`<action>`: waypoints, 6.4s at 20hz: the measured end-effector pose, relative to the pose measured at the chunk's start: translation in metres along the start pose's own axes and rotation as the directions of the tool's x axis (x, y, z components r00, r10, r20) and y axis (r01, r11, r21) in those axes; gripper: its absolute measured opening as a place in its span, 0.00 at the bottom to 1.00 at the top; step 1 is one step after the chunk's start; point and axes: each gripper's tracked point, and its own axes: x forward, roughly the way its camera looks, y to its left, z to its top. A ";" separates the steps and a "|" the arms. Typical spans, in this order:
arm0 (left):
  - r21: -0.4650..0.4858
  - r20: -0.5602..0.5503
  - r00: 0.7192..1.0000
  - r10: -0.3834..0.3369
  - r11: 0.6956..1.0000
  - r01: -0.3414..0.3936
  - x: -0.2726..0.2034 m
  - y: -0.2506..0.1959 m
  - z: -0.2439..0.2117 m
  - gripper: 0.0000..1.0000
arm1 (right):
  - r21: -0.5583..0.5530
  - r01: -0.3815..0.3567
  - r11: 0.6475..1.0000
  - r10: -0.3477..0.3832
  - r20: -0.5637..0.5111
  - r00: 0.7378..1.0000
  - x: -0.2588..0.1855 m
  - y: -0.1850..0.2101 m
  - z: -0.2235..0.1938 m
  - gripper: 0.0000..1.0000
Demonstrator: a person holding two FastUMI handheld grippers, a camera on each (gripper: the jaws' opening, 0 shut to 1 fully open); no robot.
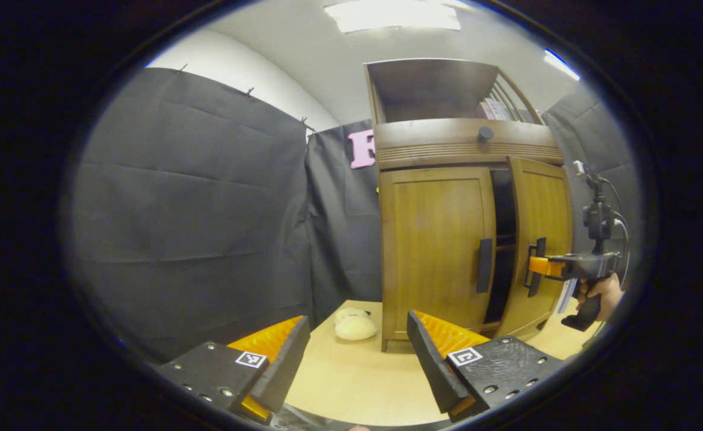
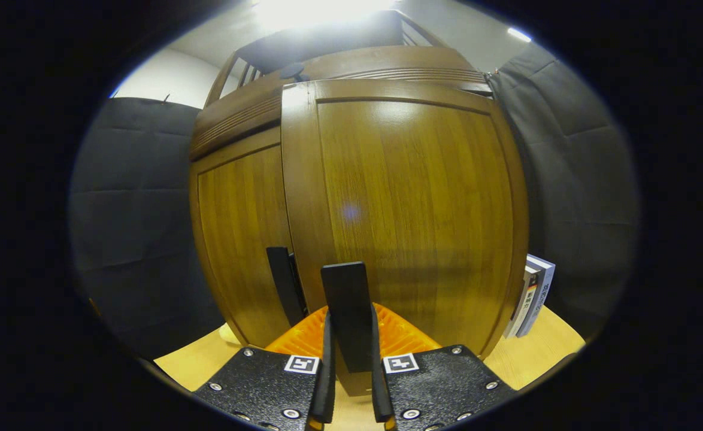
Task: Open the right door of the double-door shoe cabinet with the right hand, and open the left door with the left hand.
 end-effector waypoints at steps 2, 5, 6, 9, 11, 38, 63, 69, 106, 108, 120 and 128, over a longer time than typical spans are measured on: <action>0.004 0.013 0.999 -0.031 1.000 0.031 -0.002 -0.012 0.004 0.94 | -0.013 0.003 1.000 -0.003 0.000 1.000 -0.003 -0.003 -0.001 0.25; 0.006 0.036 0.997 -0.075 0.997 0.075 -0.003 -0.031 0.010 0.94 | -0.007 0.012 1.000 -0.012 0.004 1.000 -0.025 -0.010 -0.005 0.25; 0.005 0.037 0.995 -0.090 0.996 0.090 -0.003 -0.038 0.009 1.00 | -0.003 0.018 1.000 -0.018 0.006 1.000 -0.030 -0.011 -0.005 0.25; -0.005 0.039 0.990 -0.136 0.991 0.137 0.004 -0.049 0.010 1.00 | -0.002 0.037 0.999 -0.037 0.011 0.999 -0.042 -0.018 -0.002 0.25; -0.011 0.042 0.985 -0.168 0.986 0.168 0.010 -0.057 0.012 1.00 | -0.007 0.052 0.999 -0.052 0.016 0.999 -0.049 -0.023 -0.002 0.25; -0.028 0.027 0.915 -0.402 0.915 0.403 0.066 -0.119 0.009 1.00 | 0.006 0.400 0.916 -0.400 0.057 0.915 -0.107 -0.136 0.004 0.10; -0.031 0.047 0.905 -0.422 0.905 0.424 0.088 -0.128 0.014 0.87 | -0.027 0.487 0.873 -0.482 0.099 0.871 -0.179 -0.158 0.004 0.95; -0.030 0.010 0.914 -0.405 0.914 0.405 0.088 -0.124 0.007 1.00 | -0.022 0.474 0.880 -0.472 0.068 0.879 -0.174 -0.153 -0.006 0.95; -0.052 -0.052 0.879 -0.475 0.880 0.472 0.081 -0.128 0.030 0.24 | -0.022 0.318 0.948 -0.316 0.078 0.946 -0.150 -0.074 -0.007 0.95; -0.051 -0.052 0.878 -0.476 0.879 0.474 0.082 -0.124 0.036 0.24 | -0.018 0.308 0.951 -0.306 0.075 0.949 -0.148 -0.066 -0.009 0.95; -0.059 -0.050 0.891 -0.451 0.892 0.449 0.080 -0.118 0.036 0.23 | -0.017 0.272 0.962 -0.270 0.066 0.961 -0.143 -0.038 -0.013 0.95; -0.070 -0.035 0.905 -0.423 0.905 0.420 0.081 -0.119 0.033 0.23 | -0.019 0.243 0.970 -0.242 0.068 0.968 -0.137 -0.020 -0.012 0.95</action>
